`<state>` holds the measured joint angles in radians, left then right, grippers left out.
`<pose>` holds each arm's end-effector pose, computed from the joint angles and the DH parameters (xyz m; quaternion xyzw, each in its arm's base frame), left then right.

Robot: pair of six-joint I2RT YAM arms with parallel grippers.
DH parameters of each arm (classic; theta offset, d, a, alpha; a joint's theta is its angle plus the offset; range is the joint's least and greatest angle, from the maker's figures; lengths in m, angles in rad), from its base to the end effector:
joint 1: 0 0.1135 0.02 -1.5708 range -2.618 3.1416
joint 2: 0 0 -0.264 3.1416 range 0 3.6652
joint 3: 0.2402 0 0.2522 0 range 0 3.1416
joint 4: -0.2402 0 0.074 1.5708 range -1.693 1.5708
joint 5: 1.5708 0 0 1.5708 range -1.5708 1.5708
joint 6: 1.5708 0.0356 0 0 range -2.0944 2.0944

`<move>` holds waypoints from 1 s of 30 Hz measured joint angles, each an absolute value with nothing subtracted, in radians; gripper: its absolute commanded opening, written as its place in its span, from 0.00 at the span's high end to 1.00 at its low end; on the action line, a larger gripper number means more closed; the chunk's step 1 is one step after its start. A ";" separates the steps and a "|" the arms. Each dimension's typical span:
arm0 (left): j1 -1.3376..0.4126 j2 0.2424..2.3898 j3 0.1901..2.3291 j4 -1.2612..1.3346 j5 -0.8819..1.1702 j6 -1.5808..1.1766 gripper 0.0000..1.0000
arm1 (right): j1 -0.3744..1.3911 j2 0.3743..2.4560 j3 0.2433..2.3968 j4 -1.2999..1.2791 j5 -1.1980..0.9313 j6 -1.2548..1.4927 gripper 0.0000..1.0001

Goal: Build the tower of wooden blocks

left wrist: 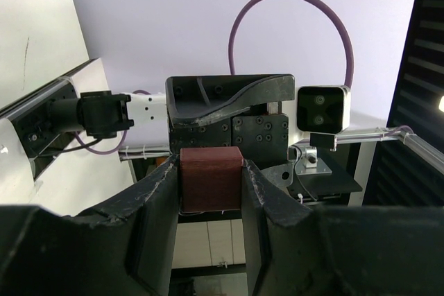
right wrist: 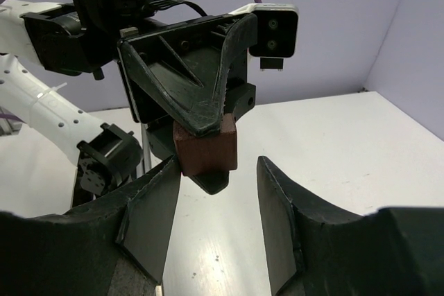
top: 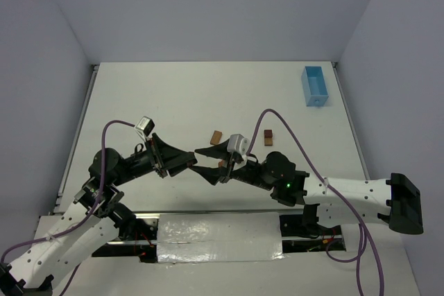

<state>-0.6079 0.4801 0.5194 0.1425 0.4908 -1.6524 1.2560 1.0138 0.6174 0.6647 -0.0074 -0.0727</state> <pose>0.0987 -0.0891 0.3241 -0.1479 0.6312 -0.7405 0.1773 0.0726 0.2238 0.3274 -0.3760 0.4754 0.4454 0.6589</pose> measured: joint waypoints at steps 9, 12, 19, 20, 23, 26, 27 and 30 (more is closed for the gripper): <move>-0.608 0.480 0.519 0.142 0.492 -1.652 1.00 | 1.256 1.014 0.628 0.664 -0.028 -0.073 0.51; -0.608 0.480 0.519 0.142 0.491 -1.652 1.00 | 1.256 1.014 0.629 0.664 -0.036 -0.073 0.58; -0.608 0.480 0.519 0.142 0.491 -1.653 0.98 | 1.256 1.014 0.630 0.662 -0.044 -0.081 0.86; -0.608 0.480 0.519 0.142 0.491 -1.653 0.94 | 1.256 1.015 0.631 0.662 -0.043 -0.081 0.91; -0.607 0.478 0.519 0.142 0.482 -1.652 0.51 | 1.255 1.019 0.643 0.645 -0.038 -0.079 0.95; -0.608 0.472 0.526 0.115 0.463 -1.619 0.07 | 1.249 1.024 0.664 0.613 -0.033 -0.067 0.95; -0.608 0.472 0.538 0.076 0.450 -1.602 0.00 | 1.245 1.024 0.669 0.602 -0.028 -0.059 0.95; -0.609 0.474 0.591 -0.048 0.394 -1.540 0.00 | 1.225 1.019 0.670 0.551 -0.001 -0.029 0.95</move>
